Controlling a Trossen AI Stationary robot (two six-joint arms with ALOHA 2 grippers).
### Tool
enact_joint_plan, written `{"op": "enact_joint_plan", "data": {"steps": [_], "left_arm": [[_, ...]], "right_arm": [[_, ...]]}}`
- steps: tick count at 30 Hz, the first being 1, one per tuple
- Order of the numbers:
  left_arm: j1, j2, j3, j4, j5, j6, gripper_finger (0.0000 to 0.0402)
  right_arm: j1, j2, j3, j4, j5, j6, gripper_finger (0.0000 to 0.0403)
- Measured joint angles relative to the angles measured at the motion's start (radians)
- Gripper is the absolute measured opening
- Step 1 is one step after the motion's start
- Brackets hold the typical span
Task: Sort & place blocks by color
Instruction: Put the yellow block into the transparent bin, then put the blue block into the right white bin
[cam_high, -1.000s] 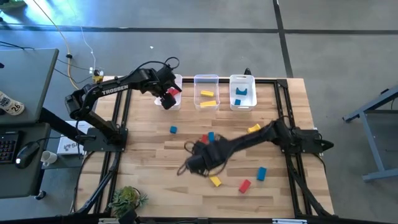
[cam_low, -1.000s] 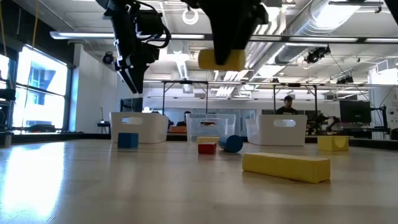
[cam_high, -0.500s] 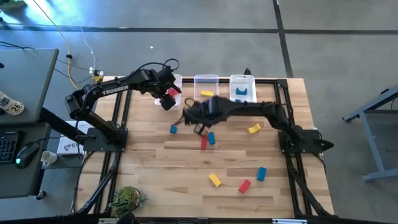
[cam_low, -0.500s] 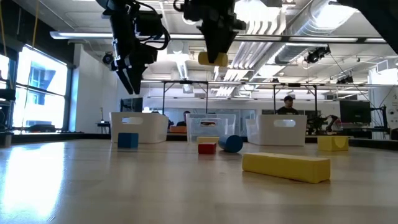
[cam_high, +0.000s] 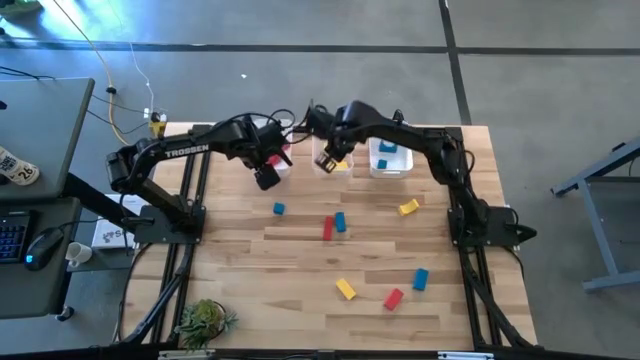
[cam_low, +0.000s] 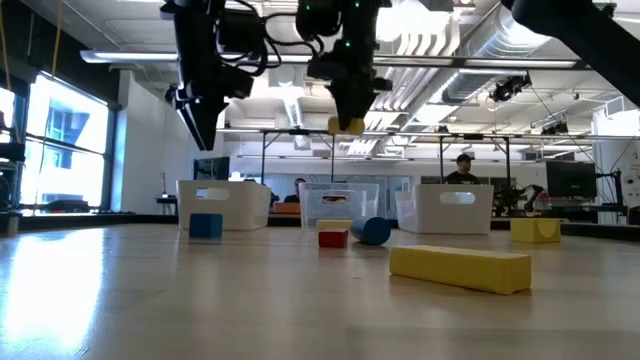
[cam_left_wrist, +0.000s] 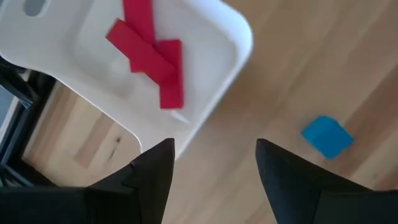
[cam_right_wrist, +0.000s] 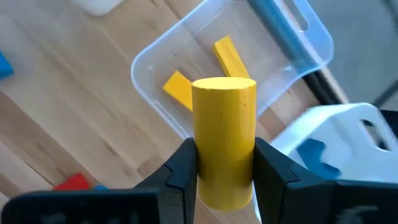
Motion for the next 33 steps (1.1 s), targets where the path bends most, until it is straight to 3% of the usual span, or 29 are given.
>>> {"op": "enact_joint_plan", "data": {"steps": [6,12,19,22,27,33], "left_arm": [[-0.056,0.0,-0.001,-0.042,0.0,0.0,0.0213],[-0.112,0.0,-0.001,-0.067,0.031,0.027,0.0213],[-0.187,0.0,-0.001,-0.073,0.105,0.071,0.0213],[-0.215,0.0,-0.001,-0.071,0.105,0.071,0.0213],[-0.247,0.0,-0.001,-0.068,0.105,0.071,0.0213],[-0.263,0.0,-0.001,-0.068,0.101,0.071,0.0213]], "right_arm": [[-0.098,0.0,-0.054,0.104,-0.14,-0.021,0.0089],[-0.153,0.004,-0.205,0.218,-0.233,-0.027,0.0089],[-0.174,0.004,-0.373,0.321,-0.234,-0.026,0.0091],[-0.175,0.006,-0.411,0.344,-0.234,-0.02,0.0114],[-0.173,0.006,-0.422,0.375,-0.234,-0.02,0.0151],[-0.158,0.006,-0.377,0.377,-0.205,-0.03,0.0157]]}}
